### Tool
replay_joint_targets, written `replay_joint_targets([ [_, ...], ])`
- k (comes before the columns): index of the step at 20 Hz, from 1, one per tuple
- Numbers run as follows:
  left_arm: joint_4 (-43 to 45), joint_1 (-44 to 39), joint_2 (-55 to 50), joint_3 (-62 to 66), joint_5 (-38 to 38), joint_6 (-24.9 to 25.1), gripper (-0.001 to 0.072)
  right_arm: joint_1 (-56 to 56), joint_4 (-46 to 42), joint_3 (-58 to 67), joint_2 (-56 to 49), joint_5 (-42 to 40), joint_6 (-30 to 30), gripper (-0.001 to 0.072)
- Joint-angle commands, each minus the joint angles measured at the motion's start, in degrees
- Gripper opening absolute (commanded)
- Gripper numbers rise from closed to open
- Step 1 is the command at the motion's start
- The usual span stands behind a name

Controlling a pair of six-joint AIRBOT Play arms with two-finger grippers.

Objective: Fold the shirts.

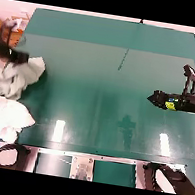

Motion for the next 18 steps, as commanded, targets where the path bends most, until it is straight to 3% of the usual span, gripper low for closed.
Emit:
replay_joint_targets([
  [1, -18.71, -6.69, 0.04, 17.40, -10.19, 1.09, 0.0027, -1.29, 0.09, 0.26, 0.07, 0.24, 0.02, 0.0112],
  [5, -20.48, -26.62, -0.72, 20.72, -14.16, -1.77, 0.0027, -4.52, 0.48, 3.41, 0.24, 3.34, 0.00, 0.0110],
  [8, -20.17, -39.63, -3.41, 20.72, -12.63, -1.97, 0.0027, -6.21, 0.48, 5.90, 0.28, 5.62, 0.00, 0.0110],
  [13, -19.39, -49.92, -14.10, 20.72, -8.22, -3.65, 0.0032, -6.25, 0.94, 6.21, 0.26, 5.70, 0.00, 0.0112],
  [15, -19.58, -50.56, -18.25, 20.74, -8.50, -4.94, 0.0679, -6.25, 0.90, 6.21, 0.22, 5.70, 0.00, 0.0225],
  [16, -19.23, -49.27, -18.78, 20.76, -10.01, -5.51, 0.0691, -6.40, 0.83, 6.21, 0.22, 5.73, 0.00, 0.0290],
  [18, -17.27, -43.85, -17.97, 22.12, -15.50, -5.14, 0.0691, -8.70, 1.27, 6.23, -0.66, 6.60, 0.00, 0.0301],
])
